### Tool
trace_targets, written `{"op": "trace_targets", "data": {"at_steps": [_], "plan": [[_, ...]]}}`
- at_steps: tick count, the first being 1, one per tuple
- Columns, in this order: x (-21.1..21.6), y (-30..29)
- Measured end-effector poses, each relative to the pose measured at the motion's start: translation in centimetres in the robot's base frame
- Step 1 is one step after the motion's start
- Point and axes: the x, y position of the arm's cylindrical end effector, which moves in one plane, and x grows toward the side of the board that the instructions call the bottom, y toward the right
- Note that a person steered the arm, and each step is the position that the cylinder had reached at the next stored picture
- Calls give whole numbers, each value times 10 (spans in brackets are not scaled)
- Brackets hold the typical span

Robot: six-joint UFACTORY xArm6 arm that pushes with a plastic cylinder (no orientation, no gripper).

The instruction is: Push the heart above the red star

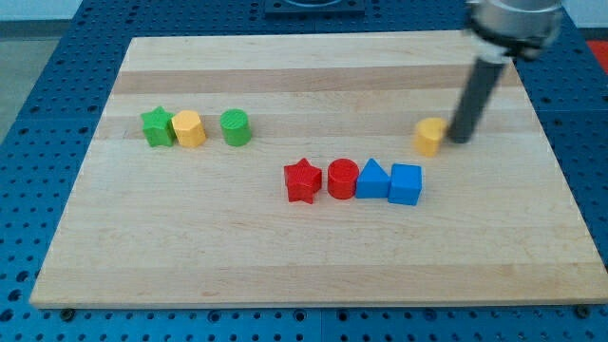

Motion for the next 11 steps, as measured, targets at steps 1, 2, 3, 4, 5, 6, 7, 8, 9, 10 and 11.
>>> {"op": "trace_targets", "data": {"at_steps": [1, 2, 3, 4, 5, 6, 7, 8, 9, 10, 11], "plan": [[3, -97], [2, -105], [1, -67], [16, -58], [38, -72], [43, -101], [20, -145], [11, -157], [11, -126], [-1, -97], [-33, -104]]}}
